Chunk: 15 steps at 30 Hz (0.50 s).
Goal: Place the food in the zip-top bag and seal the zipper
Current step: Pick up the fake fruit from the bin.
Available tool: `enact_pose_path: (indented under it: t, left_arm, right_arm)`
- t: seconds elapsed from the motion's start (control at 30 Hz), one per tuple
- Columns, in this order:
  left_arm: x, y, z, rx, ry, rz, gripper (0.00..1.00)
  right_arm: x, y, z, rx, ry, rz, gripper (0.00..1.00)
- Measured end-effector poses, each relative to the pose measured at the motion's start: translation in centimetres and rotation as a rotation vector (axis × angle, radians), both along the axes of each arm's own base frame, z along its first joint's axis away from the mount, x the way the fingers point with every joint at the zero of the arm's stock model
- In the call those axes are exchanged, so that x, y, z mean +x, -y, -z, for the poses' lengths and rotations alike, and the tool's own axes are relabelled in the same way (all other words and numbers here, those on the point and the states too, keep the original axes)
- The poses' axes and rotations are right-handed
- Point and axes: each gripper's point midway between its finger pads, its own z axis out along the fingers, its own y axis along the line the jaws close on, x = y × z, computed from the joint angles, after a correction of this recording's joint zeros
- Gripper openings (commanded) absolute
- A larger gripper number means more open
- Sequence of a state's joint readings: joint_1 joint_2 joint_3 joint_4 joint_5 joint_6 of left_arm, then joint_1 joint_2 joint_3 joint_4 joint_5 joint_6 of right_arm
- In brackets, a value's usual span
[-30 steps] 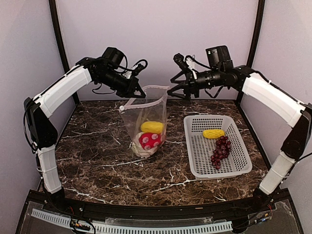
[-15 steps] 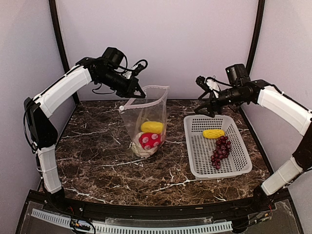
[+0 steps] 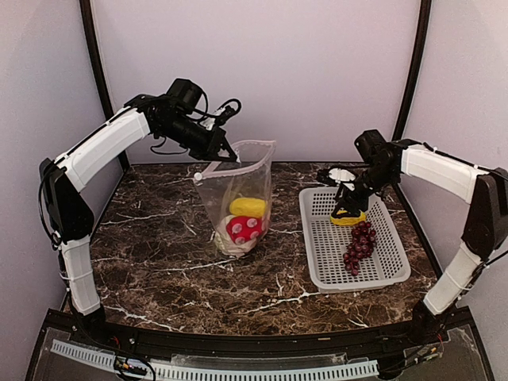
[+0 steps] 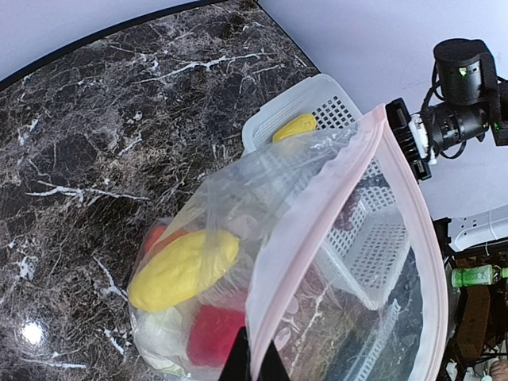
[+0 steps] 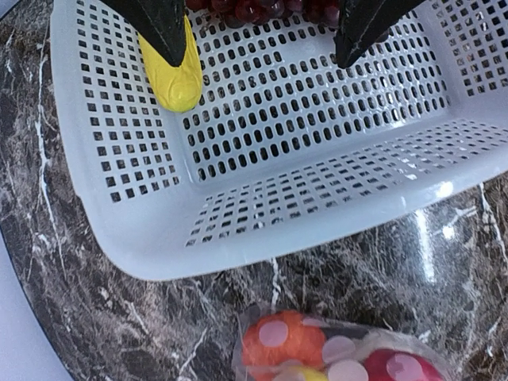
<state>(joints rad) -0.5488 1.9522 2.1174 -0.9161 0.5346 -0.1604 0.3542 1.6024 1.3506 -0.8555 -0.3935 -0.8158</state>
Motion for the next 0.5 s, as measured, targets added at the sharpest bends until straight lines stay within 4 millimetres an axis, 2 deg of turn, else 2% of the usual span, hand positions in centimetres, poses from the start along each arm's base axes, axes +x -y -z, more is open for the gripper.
enact_pose_path:
  t: [0.13, 0.5]
  left_arm:
    - [-0.1, 0.0, 0.4, 0.002, -0.008, 0.007, 0.01]
    - [-0.2, 0.6, 0.4, -0.028, -0.006, 0.031, 0.01]
  right_arm:
    - [0.6, 1.2, 2.8, -0.104, -0.032, 0.012, 0.59]
    - [3.8, 4.1, 7.6, -0.336, 0.018, 0.021, 0.61]
